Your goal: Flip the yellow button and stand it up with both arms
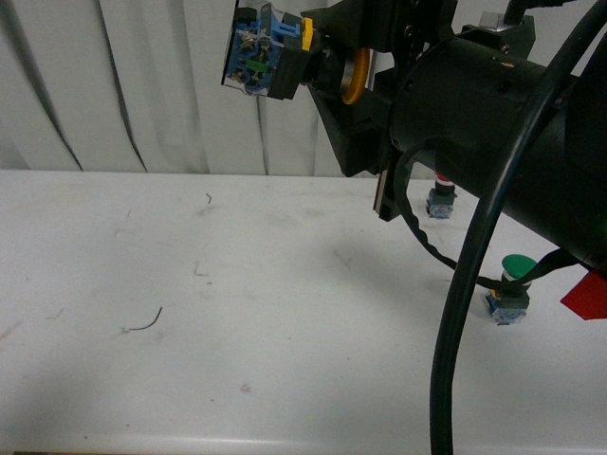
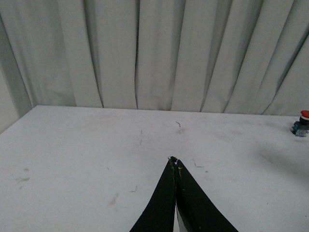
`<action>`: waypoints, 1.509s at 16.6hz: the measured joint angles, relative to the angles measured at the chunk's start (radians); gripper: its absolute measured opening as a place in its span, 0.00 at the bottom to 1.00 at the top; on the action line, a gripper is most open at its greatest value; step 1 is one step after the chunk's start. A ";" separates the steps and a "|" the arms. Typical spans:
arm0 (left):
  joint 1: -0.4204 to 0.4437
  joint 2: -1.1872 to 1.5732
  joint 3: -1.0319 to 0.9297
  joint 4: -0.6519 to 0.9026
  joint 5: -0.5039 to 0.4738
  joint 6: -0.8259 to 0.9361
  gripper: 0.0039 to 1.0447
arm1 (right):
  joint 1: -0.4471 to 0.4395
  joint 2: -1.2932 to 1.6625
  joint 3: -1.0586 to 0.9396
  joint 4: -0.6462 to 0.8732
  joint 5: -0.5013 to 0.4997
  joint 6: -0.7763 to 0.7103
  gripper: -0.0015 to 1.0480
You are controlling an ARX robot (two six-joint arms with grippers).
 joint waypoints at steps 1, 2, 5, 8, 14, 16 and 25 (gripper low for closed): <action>0.000 -0.013 0.000 -0.013 0.000 0.000 0.01 | -0.001 0.000 0.000 0.000 0.000 0.000 0.31; 0.000 -0.103 0.001 -0.160 0.002 0.000 0.01 | -0.001 0.000 0.000 0.000 0.001 0.000 0.31; 0.000 -0.174 0.000 -0.191 0.000 0.000 0.01 | -0.002 0.000 -0.003 0.002 0.004 0.000 0.31; 0.000 -0.175 0.000 -0.185 0.000 0.000 0.05 | -0.009 -0.001 -0.011 0.000 0.011 -0.032 0.31; 0.000 -0.175 0.000 -0.185 0.000 0.000 0.76 | -0.142 -0.174 -0.020 -0.020 0.242 -0.632 0.31; 0.000 -0.175 0.000 -0.185 0.000 0.000 0.86 | -0.149 -0.180 -0.009 -0.080 0.300 -0.761 0.31; 0.000 -0.175 0.000 -0.185 0.000 0.002 0.94 | -0.231 -0.139 0.036 -0.223 0.560 -1.400 0.31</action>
